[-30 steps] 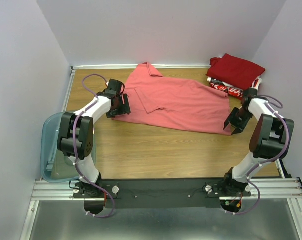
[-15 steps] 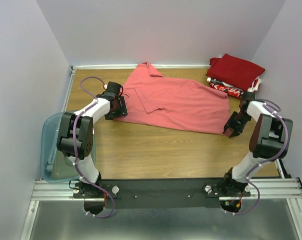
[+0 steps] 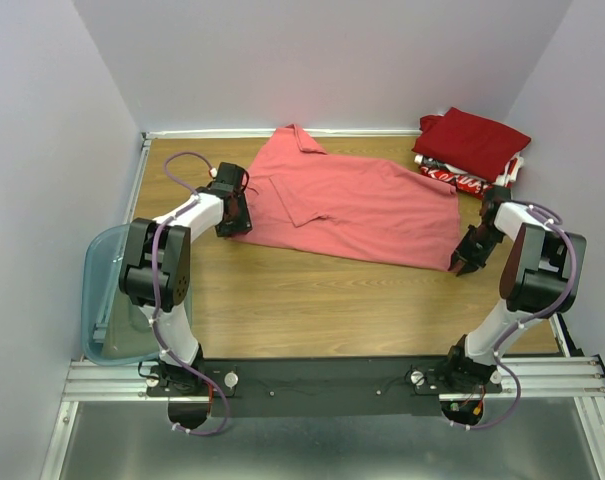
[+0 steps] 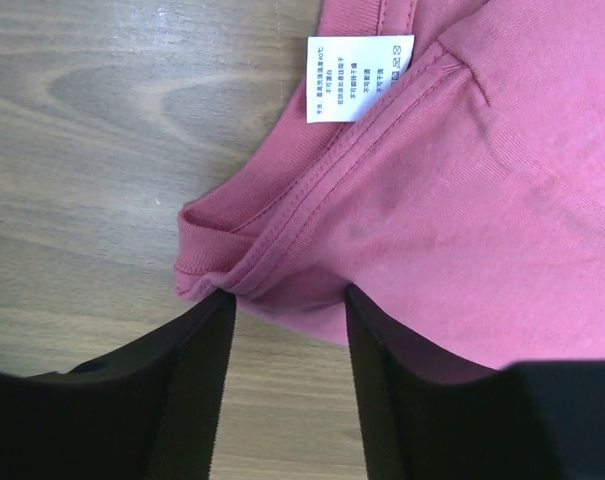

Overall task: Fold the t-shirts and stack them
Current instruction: Fold the tshirt

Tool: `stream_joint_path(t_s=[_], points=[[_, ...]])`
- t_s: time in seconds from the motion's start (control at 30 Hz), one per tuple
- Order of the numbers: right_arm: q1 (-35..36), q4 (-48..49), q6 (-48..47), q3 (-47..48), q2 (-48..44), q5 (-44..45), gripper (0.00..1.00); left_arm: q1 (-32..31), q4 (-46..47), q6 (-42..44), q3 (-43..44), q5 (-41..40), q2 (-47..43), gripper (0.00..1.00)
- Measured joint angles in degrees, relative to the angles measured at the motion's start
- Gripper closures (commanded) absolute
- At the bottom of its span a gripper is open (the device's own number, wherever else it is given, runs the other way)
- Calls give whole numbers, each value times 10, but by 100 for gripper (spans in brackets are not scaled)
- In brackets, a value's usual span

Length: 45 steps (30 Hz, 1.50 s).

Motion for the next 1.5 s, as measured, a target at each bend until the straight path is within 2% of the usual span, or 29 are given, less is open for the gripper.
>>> stream_joint_path(t_s=[0.07, 0.13, 0.2, 0.27, 0.4, 0.7, 1.2, 1.5], points=[[-1, -2, 1, 5, 5, -1, 75, 0, 2, 1, 1, 0, 2, 55], [-2, -3, 3, 11, 11, -5, 82, 0, 3, 2, 1, 0, 4, 70], [-2, -3, 4, 15, 15, -9, 90, 0, 5, 5, 0, 0, 6, 80], [-2, -3, 5, 16, 16, -13, 93, 0, 8, 7, -2, -1, 6, 100], [-2, -4, 5, 17, 16, -14, 100, 0, 15, 10, -10, -1, 6, 100], [-3, 3, 5, -7, -3, -14, 99, 0, 22, 13, -26, -4, -4, 100], [-3, -68, 14, -71, -73, -13, 99, 0, -16, -1, -136, -11, -109, 100], [-3, -108, 27, -93, -129, -27, 99, 0, -57, -25, -152, -24, -167, 100]])
